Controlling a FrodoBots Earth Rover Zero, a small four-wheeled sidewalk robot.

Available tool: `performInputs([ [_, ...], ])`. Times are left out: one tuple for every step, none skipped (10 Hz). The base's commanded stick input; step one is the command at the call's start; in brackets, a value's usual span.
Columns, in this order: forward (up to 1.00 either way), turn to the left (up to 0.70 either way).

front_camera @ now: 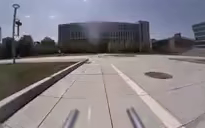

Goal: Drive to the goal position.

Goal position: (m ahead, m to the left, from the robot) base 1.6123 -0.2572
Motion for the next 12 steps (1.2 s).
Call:
performInputs([
  [0.11,0.00],
  [0.11,0.00],
  [0.11,0.00],
  [0.09,0.00],
  [0.09,0.00],
  [0.09,0.00],
  [0.09,0.00],
  [0.09,0.00],
  [0.09,0.00],
  [0.09,0.00],
  [0.09,0.00],
  [0.09,0.00],
])
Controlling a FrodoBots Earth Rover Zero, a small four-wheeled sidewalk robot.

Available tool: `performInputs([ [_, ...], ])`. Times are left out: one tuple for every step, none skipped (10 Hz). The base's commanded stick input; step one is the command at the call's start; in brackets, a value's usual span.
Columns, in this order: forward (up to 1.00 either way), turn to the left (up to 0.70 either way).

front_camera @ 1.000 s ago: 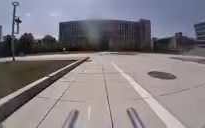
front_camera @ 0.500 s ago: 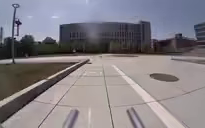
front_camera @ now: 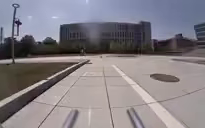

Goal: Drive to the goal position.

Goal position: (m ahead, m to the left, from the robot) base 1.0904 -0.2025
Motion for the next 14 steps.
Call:
performInputs([
  [0.09,0.00],
  [0.09,0.00],
  [0.09,0.00],
  [0.09,0.00],
  [0.09,0.00],
  [0.09,0.00],
  [0.09,0.00],
  [0.09,0.00],
  [0.09,0.00],
  [0.09,0.00],
  [0.09,0.00],
  [0.09,0.00],
  [0.09,0.00],
  [0.09,0.00],
])
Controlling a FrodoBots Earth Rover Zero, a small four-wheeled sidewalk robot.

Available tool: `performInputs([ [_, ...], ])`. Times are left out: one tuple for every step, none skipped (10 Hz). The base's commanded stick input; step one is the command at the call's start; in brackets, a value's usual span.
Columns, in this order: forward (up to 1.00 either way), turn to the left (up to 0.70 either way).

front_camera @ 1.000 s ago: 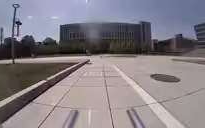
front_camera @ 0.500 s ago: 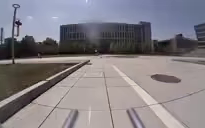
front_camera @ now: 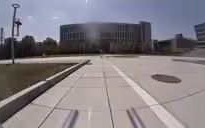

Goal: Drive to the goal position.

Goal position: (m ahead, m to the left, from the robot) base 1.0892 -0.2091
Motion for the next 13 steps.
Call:
performInputs([
  [0.09,0.00],
  [0.09,0.00],
  [0.09,0.00],
  [0.09,0.00],
  [0.09,0.00],
  [0.09,0.00],
  [0.09,0.00],
  [0.09,0.00],
  [0.09,0.00],
  [0.09,0.00],
  [0.09,0.00],
  [0.09,0.00],
  [0.09,0.00],
])
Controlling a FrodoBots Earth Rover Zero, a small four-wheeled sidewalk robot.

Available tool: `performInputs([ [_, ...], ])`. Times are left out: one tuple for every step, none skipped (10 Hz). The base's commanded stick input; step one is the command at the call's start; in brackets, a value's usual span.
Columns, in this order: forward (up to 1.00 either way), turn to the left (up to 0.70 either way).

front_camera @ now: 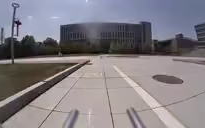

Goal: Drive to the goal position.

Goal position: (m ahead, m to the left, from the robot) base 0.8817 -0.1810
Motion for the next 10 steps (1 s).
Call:
performInputs([
  [0.09,0.00],
  [0.09,0.00],
  [0.09,0.00],
  [0.09,0.00],
  [0.09,0.00],
  [0.09,0.00],
  [0.09,0.00],
  [0.09,0.00],
  [0.09,0.00],
  [0.09,0.00],
])
